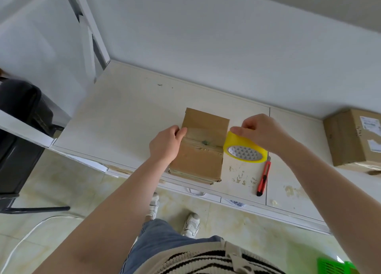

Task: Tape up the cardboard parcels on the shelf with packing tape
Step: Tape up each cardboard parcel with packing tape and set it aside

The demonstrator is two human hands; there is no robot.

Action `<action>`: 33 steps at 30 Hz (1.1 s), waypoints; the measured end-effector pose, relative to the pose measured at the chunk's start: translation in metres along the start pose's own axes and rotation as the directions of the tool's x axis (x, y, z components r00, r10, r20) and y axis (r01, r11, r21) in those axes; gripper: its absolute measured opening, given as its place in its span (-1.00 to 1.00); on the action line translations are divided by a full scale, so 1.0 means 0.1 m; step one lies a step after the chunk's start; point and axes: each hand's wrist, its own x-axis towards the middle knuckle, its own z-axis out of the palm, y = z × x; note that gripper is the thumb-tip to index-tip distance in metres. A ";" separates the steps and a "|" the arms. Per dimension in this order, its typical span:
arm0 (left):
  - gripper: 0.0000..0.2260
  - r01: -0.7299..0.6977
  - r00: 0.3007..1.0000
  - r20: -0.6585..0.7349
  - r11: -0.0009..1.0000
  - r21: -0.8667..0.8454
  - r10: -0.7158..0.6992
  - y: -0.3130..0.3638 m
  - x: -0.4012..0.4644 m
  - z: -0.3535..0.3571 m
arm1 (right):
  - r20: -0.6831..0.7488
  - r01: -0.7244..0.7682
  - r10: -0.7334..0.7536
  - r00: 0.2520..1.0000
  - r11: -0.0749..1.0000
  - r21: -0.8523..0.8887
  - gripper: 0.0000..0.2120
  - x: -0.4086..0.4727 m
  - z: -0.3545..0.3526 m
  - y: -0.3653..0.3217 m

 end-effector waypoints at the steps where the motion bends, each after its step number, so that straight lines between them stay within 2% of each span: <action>1: -0.59 0.005 1.000 0.000 1.000 0.007 -0.005 0.00 0.01 0.00 | -0.004 -0.023 0.023 1.000 1.000 -0.013 -0.49 -0.01 0.03 0.06; 10: -0.57 -0.011 1.000 -0.019 0.995 0.101 0.013 0.02 -0.01 -0.01 | -0.015 -0.151 0.152 0.988 0.987 0.053 -0.58 0.12 0.37 0.30; 15: -0.52 0.014 0.998 0.064 0.993 0.119 -0.022 0.02 0.01 -0.04 | -0.001 -0.162 0.163 0.987 0.983 0.088 -0.62 0.16 0.45 0.33; 17: -0.51 0.005 0.998 0.062 0.968 0.252 -0.021 0.06 0.00 -0.08 | 0.015 -0.153 0.152 0.988 0.984 0.090 -0.62 0.17 0.47 0.33; 19: -0.59 -0.046 0.995 -0.060 0.901 0.431 0.079 0.18 -0.03 -0.09 | 0.019 -0.144 0.143 0.990 0.987 0.076 -0.63 0.17 0.48 0.33; 20: -0.62 -0.062 0.988 -0.102 0.899 0.434 0.118 0.25 -0.04 -0.07 | 0.018 -0.142 0.141 0.990 0.987 0.073 -0.63 0.17 0.49 0.34; 22: -0.47 -0.062 0.994 -0.063 0.947 0.315 0.086 0.42 -0.07 0.03 | 0.012 -0.138 0.138 0.990 0.986 0.089 -0.64 0.16 0.50 0.36; 24: -0.24 0.021 1.000 0.013 0.982 0.190 -0.024 0.54 -0.09 0.13 | 0.012 -0.138 0.138 0.990 0.983 0.122 -0.63 0.14 0.51 0.38; 26: -0.09 0.054 0.999 -0.011 0.986 0.159 -0.053 0.54 -0.12 0.21 | 0.017 -0.133 0.132 0.991 0.981 0.139 -0.64 0.11 0.52 0.38; 30: -0.11 0.062 0.998 -0.037 0.995 0.078 -0.059 0.40 -0.08 0.14 | 0.022 -0.059 0.057 0.998 0.988 0.141 -0.61 0.10 0.39 0.30; 33: -0.14 0.077 0.997 0.000 0.997 -0.008 -0.077 0.27 -0.02 0.04 | 0.026 0.016 -0.019 0.999 0.991 0.133 -0.60 0.08 0.20 0.15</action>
